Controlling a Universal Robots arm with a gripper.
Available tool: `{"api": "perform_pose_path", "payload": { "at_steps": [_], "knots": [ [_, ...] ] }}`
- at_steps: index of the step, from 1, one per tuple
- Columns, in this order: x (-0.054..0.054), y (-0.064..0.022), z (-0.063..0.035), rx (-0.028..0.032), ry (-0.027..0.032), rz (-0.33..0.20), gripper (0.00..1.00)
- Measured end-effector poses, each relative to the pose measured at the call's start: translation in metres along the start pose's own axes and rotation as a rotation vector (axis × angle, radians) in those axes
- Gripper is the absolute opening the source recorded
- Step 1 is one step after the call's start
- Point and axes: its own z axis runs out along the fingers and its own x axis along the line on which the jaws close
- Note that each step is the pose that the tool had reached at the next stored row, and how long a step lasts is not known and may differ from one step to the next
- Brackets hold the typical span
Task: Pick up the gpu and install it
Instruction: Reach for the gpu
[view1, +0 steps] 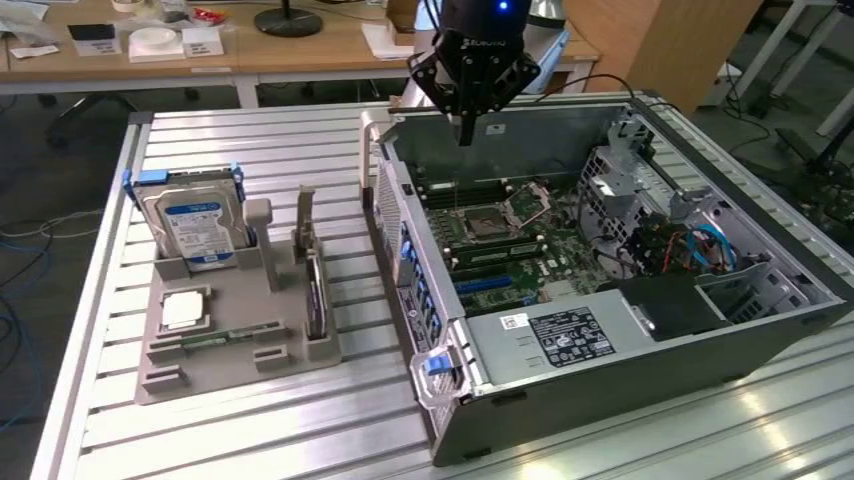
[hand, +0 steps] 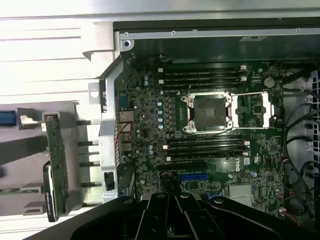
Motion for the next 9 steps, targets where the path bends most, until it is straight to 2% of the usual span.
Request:
{"api": "perform_pose_path", "payload": {
  "at_steps": [9],
  "knots": [
    [0.016,-0.0012,-0.0006,0.0,0.0,0.0,0.11]
  ]
}}
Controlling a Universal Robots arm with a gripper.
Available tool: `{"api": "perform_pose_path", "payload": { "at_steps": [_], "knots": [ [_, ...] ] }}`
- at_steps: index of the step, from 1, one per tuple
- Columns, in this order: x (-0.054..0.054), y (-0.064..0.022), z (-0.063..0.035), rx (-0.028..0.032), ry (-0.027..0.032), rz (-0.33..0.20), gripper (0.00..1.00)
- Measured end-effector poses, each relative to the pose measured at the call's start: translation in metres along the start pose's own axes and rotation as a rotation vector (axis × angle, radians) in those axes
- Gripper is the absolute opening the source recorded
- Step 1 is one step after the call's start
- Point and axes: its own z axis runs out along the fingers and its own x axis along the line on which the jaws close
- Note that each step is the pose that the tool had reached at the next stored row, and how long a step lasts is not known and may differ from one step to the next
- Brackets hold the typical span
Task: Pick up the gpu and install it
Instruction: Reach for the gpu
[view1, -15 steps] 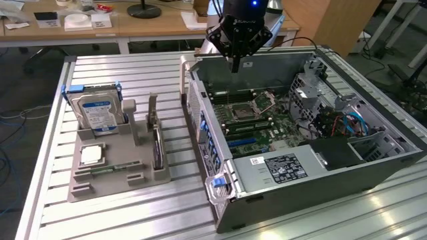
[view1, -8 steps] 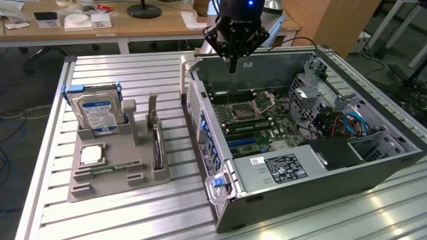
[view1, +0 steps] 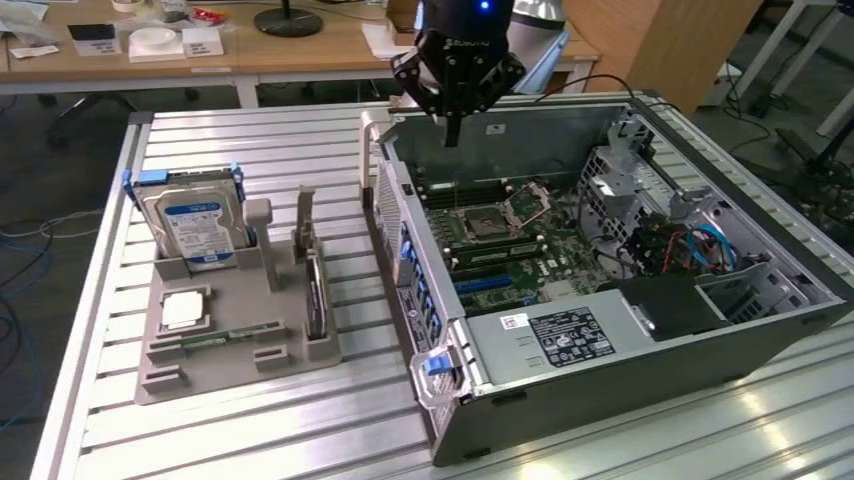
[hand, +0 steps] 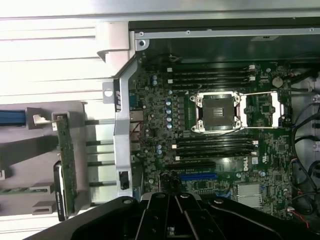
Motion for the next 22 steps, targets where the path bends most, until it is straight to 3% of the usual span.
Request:
{"api": "perform_pose_path", "payload": {
  "at_steps": [22],
  "knots": [
    [0.032,-0.0024,-0.0012,0.0,0.0,0.0,0.11]
  ]
}}
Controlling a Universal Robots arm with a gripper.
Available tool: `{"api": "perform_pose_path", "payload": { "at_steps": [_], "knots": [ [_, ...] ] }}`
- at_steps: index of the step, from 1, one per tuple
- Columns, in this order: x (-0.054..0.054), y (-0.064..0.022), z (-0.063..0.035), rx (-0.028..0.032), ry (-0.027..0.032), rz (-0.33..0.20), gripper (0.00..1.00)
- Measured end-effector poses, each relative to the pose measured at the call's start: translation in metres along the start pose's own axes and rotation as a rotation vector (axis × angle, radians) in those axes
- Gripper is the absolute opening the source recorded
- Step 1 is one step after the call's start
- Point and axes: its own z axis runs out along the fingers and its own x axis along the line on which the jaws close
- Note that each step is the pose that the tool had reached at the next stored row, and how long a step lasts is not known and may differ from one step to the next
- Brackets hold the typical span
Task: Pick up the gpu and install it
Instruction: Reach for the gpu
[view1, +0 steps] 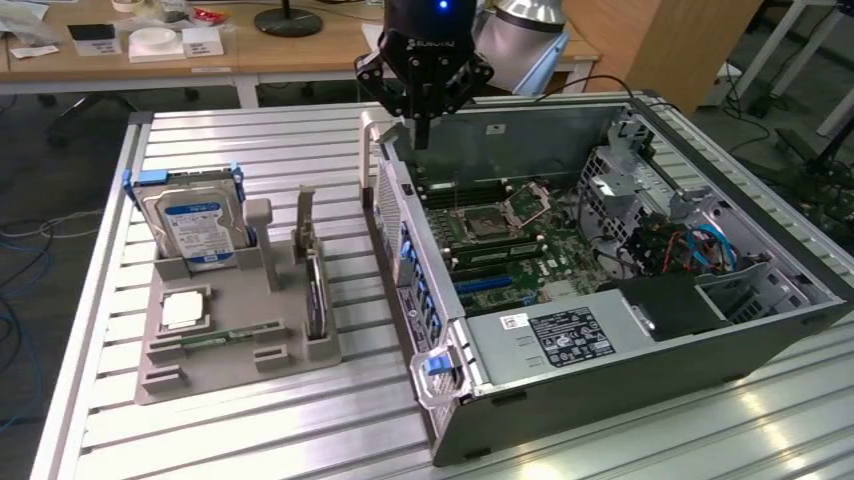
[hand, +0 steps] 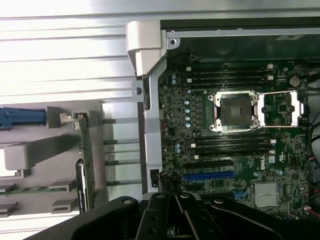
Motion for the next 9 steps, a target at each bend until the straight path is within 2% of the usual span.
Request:
{"api": "perform_pose_path", "payload": {
  "at_steps": [9],
  "knots": [
    [0.012,-0.0009,-0.0004,0.0,0.0,0.0,0.11]
  ]
}}
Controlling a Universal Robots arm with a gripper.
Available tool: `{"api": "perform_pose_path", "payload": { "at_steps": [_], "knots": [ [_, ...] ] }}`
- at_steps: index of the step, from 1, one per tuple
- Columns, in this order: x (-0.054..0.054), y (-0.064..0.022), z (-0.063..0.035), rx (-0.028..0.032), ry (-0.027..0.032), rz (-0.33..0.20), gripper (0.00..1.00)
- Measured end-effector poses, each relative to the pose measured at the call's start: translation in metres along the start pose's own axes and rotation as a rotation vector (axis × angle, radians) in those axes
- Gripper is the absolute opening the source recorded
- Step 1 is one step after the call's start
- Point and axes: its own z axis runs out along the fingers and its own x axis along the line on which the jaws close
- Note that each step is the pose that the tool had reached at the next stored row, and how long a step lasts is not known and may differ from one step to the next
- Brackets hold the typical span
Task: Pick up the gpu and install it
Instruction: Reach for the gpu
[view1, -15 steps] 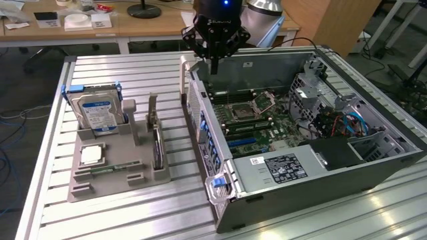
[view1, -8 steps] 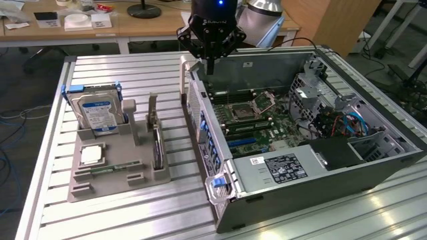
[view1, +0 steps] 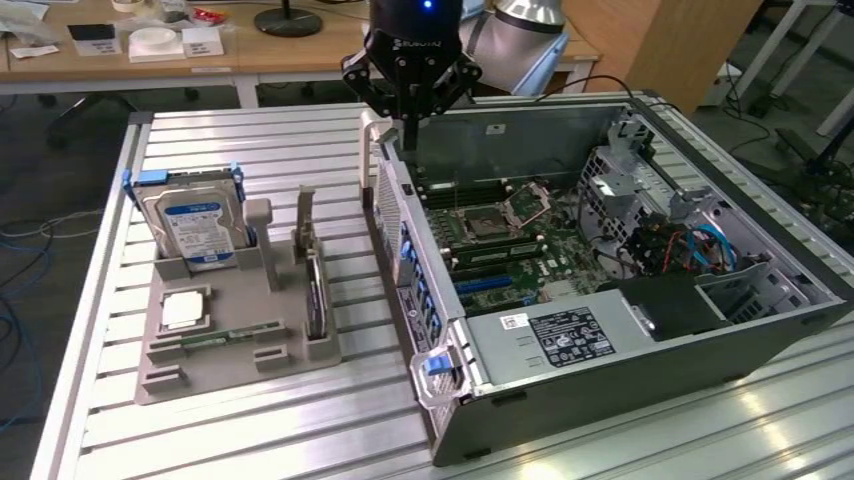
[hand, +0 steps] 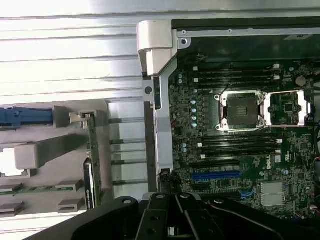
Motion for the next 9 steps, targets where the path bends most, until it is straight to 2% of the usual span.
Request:
{"api": "perform_pose_path", "payload": {
  "at_steps": [9],
  "knots": [
    [0.013,-0.0009,-0.0005,0.0,0.0,0.0,0.11]
  ]
}}
